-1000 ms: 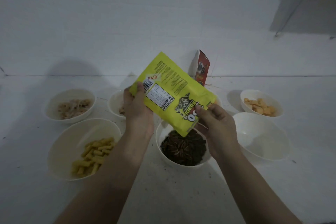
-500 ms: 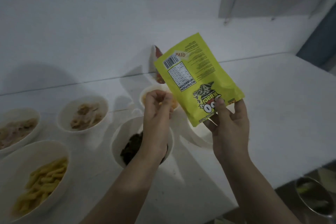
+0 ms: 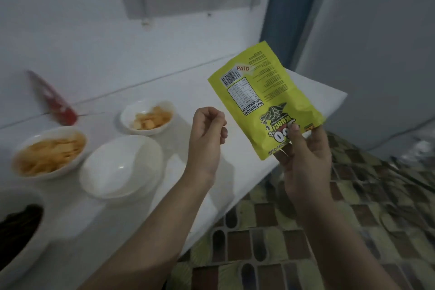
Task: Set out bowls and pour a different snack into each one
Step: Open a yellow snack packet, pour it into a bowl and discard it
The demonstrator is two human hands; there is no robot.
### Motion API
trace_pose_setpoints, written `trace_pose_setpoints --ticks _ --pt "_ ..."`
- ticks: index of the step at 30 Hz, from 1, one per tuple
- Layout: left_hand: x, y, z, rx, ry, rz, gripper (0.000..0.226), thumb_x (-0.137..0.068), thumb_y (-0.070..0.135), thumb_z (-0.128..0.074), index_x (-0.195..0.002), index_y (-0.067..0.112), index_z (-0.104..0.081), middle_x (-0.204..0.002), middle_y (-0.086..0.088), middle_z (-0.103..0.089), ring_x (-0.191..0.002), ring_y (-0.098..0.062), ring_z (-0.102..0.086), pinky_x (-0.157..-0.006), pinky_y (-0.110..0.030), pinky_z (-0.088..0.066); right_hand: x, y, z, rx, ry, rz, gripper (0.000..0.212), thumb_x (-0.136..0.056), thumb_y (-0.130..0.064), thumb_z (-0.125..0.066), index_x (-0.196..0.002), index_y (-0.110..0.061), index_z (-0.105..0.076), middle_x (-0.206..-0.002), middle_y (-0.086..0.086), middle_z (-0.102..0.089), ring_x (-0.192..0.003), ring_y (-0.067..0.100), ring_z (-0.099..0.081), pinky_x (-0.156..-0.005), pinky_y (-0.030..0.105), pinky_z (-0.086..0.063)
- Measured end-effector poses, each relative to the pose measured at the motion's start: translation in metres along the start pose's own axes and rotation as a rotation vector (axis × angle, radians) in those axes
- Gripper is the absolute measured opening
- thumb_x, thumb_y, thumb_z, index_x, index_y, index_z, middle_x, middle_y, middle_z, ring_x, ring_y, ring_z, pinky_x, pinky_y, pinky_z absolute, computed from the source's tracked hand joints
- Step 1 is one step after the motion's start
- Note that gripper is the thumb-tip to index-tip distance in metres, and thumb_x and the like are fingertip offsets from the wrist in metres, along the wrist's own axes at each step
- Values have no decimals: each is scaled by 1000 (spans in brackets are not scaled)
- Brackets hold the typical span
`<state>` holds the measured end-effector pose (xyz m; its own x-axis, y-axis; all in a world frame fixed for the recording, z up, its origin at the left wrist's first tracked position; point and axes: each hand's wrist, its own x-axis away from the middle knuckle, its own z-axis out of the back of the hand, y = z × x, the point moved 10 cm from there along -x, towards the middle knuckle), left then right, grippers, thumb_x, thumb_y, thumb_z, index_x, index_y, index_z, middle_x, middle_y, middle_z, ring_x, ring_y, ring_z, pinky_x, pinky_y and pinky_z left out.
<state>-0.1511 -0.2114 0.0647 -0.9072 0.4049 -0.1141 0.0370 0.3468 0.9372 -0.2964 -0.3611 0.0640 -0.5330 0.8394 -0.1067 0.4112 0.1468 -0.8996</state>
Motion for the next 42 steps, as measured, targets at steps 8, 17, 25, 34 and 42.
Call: trace_pose_setpoints --ticks 8,17,25,34,42 --pt "-1 -91 -158 -38 -202 144 15 -98 10 -49 -87 20 -50 -78 4 -51 -62 -10 -43 -60 -19 -40 -59 -27 170 67 286 41 16 -99 -10 -56 -113 -16 -63 -107 6 -72 -93 26 -70 -75 43 -60" --pt "-12 -237 -300 -209 -412 329 11 -99 17 -50 -89 21 -52 -70 3 -49 -60 -9 -45 -57 -20 -40 -122 -6 352 154 602 -11 23 -101 -8 -52 -123 -11 -55 -81 -9 -76 -72 13 -73 -60 35 -62" --pt "-55 -397 -407 -364 -495 527 10 -98 17 -48 -90 22 -52 -70 1 -48 -62 -12 -45 -63 -26 -40 -189 72 484 326 802 -198 30 -100 -14 -56 -130 -11 -54 -105 11 -72 -91 30 -72 -64 40 -62" --pt "-79 -584 -407 -626 -440 654 9 -98 16 -46 -104 15 -53 -100 -7 -57 -84 -19 -53 -65 -26 -43 -234 217 597 804 733 -554 19 -96 -15 -53 -109 -27 -59 -89 7 -70 -80 34 -70 -65 58 -59" --pt "-91 -776 -362 -786 -462 666 5 -97 22 -48 -97 22 -53 -99 -7 -59 -85 -21 -57 -68 -32 -48 -310 394 665 986 473 -578 31 -91 -7 -50 -118 -14 -64 -95 4 -69 -87 24 -65 -74 35 -52"
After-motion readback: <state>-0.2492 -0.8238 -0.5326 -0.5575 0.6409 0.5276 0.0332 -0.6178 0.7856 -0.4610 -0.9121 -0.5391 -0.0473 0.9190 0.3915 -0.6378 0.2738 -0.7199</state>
